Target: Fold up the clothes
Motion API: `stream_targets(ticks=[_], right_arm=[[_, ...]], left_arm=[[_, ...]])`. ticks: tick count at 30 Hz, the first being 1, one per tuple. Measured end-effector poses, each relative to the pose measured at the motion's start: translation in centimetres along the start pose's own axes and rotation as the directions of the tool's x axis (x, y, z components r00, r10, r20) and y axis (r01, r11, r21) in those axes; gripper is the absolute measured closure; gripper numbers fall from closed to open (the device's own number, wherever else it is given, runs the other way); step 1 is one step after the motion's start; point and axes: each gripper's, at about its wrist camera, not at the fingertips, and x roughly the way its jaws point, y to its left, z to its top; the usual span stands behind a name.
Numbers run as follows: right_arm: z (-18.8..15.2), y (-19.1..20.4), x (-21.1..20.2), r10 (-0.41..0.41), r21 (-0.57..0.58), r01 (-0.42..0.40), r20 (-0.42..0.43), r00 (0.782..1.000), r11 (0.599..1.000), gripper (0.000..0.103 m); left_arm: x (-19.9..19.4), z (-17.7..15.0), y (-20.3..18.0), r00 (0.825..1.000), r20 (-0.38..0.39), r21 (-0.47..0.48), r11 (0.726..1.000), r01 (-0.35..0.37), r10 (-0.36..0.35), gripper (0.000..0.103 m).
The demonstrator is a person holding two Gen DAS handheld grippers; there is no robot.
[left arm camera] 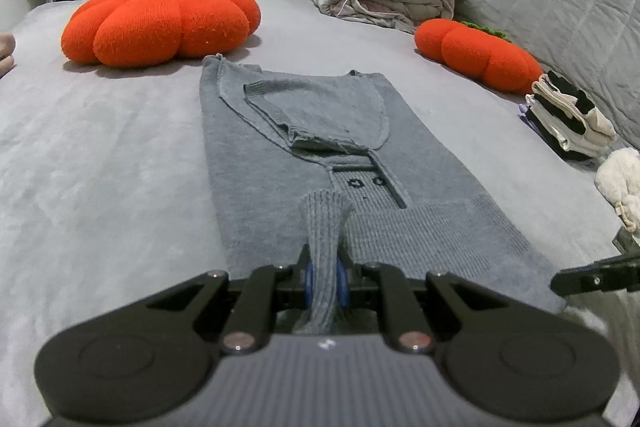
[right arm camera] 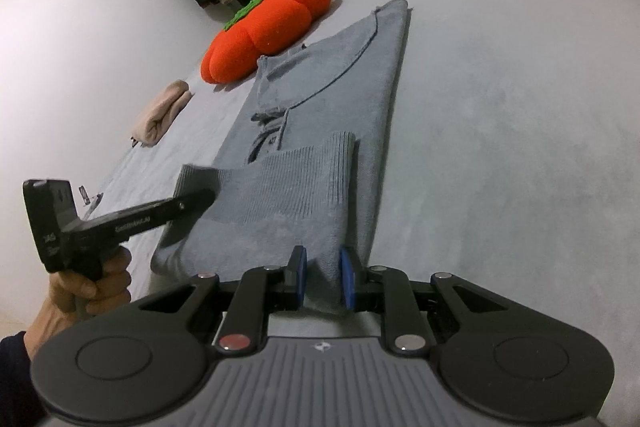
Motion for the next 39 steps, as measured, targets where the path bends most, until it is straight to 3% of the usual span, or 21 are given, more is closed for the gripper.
stream_targets(ticks=[4,6,17,29,39], right_arm=[[-0.1,1.1,-0.7,0.018,-0.1,-0.017,0.01,1.0,0.995,0.077],[0.0,1.1,-1.1,-0.017,-0.117,0.021,0.037,0.999,0.993,0.076],[0.4,0.5,0.2,-0.006,-0.071,0.007,0.008,1.0,0.997,0.075],[2.2,-1.8,4.1,0.111,0.101,-0.119,0.073,0.991,0.988,0.076],[2.9,-1.3,4.8,0.064,0.063,-0.074,0.142,0.988,0.995,0.091]], left_arm=[[0.2,0.1,0.1,1.0,-0.004,-0.002,1.0,-0.002,0.002,0.092],[0.3,0.1,0.0,1.0,-0.005,-0.003,1.0,-0.003,0.003,0.092],[0.2,0.0,-0.2,1.0,-0.003,0.003,1.0,-0.007,0.007,0.092],[0.1,0.2,0.1,1.0,-0.004,-0.012,1.0,0.001,-0.001,0.092],[0.3,0.9,0.3,1.0,-0.001,-0.012,1.0,0.017,-0.017,0.092]])
